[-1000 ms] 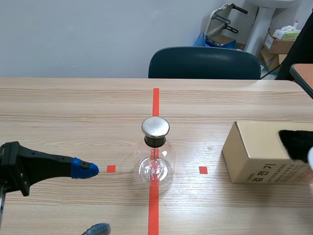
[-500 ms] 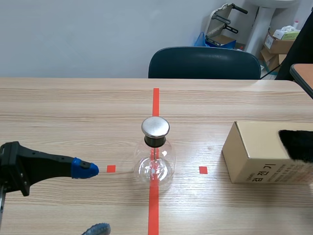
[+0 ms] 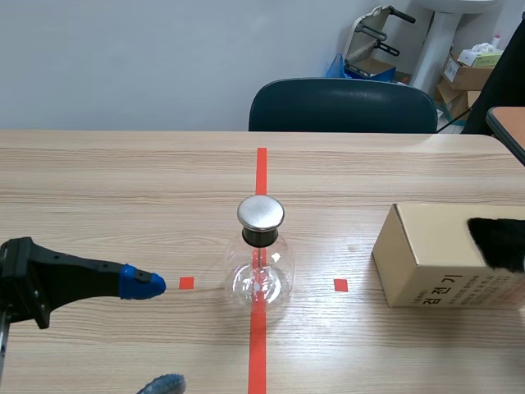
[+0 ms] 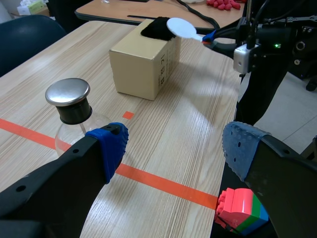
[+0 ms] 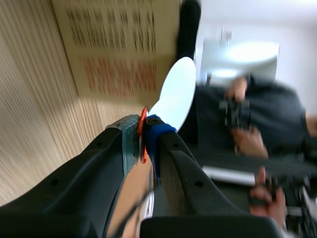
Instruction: Do the electroscope experiment
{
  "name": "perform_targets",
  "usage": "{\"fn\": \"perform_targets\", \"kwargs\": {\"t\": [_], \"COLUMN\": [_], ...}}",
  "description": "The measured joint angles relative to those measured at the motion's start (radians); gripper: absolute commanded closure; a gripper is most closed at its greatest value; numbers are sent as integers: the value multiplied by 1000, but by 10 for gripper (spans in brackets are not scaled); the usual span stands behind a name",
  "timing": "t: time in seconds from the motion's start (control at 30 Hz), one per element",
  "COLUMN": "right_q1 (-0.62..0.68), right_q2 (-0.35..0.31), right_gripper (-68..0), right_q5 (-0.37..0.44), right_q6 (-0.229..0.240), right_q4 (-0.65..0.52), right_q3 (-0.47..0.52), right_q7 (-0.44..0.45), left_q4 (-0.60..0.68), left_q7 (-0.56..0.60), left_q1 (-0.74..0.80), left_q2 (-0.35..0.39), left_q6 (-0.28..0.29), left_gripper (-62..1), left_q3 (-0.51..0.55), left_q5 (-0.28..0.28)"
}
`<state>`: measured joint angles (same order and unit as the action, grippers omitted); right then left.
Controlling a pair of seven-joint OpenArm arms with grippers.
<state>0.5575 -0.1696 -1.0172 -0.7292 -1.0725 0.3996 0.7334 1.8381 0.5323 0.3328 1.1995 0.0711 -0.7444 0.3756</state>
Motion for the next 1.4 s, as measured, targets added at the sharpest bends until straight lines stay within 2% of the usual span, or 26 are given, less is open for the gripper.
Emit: {"fn": "perform_targets", "kwargs": {"t": [0.07, 0.2, 0.27, 0.33, 0.5, 0.57, 0.63, 0.77, 0.83, 0.9, 1.03, 1.1, 1.17, 1.2, 1.33, 1.4], "right_q1": [0, 0, 0, 0, 0, 0, 0, 0, 0, 1, 3, 3, 3, 3, 3, 3], "right_q2": [0, 0, 1, 1, 3, 3, 3, 3, 4, 3, 6, 6, 6, 6, 6, 7], "right_gripper": [-20, -20, -20, -20, -20, -20, -20, -20, -20, -20, -20, -20, -20, -20, -20, -20], "right_q5": [0, -8, -13, -14, 5, 12, 9, -2, -5, -5, 11, 15, 9, 3, -15, -19], "right_q6": [0, -4, -4, -4, -4, -4, -3, -4, -4, -4, -4, -4, -3, -4, -5, -4], "right_q4": [0, 0, 0, 0, 0, 0, 0, 0, 0, 0, 0, 0, 0, 0, 0, 0], "right_q3": [0, 0, 0, 0, 0, 0, 0, 0, 0, 0, 0, 2, 4, 5, 4, 1], "right_q7": [24, 270, 345, 331, 28, -15, 23, 281, 337, 304, 48, -11, 26, 72, 319, 328], "left_q4": [0, 0, 0, 0, 0, 0, 0, 0, 0, 0, 0, 0, 0, 0, 0, 0], "left_q7": [0, 0, 0, 0, 0, 0, 0, 0, 0, 0, 0, 0, 0, 0, 0, 0], "left_q1": [0, 0, 0, 0, 0, 0, 0, 0, 0, 0, 0, 0, 0, 0, 0, 0], "left_q2": [0, 0, 0, 0, 0, 0, 0, 0, 0, 0, 0, 0, 0, 0, 0, 0], "left_q6": [0, 0, 0, 0, 0, 0, 0, 0, 0, 0, 0, 0, 0, 0, 0, 0], "left_gripper": [-426, -427, -426, -426, -427, -427, -426, -426, -427, -426, -426, -427, -427, -427, -427, -427], "left_q3": [0, 0, 0, 0, 0, 0, 0, 0, 0, 0, 0, 0, 0, 0, 0, 0], "left_q5": [0, 0, 0, 0, 0, 0, 0, 0, 0, 0, 0, 0, 0, 0, 0, 0]}}
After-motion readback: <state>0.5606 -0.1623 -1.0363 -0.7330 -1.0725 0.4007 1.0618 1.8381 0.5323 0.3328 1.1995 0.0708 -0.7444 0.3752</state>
